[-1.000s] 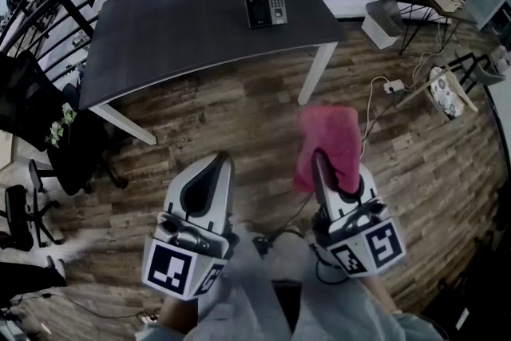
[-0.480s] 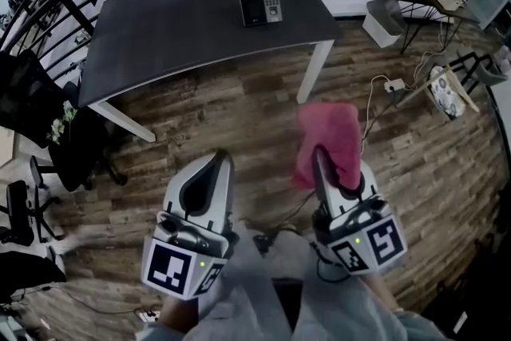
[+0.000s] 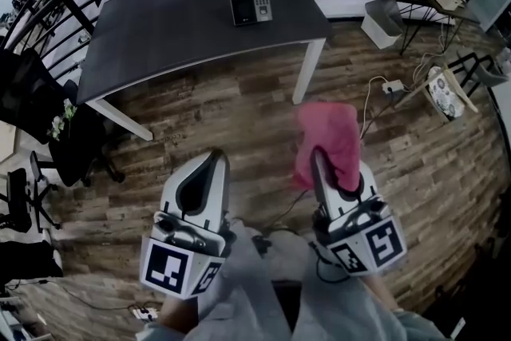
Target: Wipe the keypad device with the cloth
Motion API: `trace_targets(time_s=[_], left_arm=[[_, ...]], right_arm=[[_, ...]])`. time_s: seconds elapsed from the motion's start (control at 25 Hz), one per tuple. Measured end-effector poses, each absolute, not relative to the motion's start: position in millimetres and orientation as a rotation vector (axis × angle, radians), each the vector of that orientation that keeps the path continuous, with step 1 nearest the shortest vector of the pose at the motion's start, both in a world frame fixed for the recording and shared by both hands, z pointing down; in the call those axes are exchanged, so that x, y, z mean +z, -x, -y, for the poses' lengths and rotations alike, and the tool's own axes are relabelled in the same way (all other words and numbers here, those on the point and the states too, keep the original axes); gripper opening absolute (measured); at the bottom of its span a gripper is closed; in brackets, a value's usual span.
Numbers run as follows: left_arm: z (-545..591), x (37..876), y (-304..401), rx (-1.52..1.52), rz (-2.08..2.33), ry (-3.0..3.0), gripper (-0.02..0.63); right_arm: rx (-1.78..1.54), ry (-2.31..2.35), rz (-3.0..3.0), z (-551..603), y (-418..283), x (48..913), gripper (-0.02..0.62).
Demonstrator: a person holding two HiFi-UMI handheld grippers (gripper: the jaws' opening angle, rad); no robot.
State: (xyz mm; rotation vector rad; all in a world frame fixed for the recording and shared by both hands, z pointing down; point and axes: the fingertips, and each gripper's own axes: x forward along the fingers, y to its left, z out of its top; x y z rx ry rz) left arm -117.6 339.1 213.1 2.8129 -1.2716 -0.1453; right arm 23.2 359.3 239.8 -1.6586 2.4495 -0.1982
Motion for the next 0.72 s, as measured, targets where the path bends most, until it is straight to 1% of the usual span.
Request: trace_targets(time_s=[0.36,0.72], left_arm=[[-355.2,206.4,85.3,-0.178,1.327,-2.794,0.0],[-367.0,208.5,64.4,-0.137,1.323,-2.811,0.0]], right_arm=[[-0.171,1.677,-2.437,-378.7,-70.0,239.7,0.041],[-0.123,1.74,-2.459,-393.5,-90.4,248.1,0.041]])
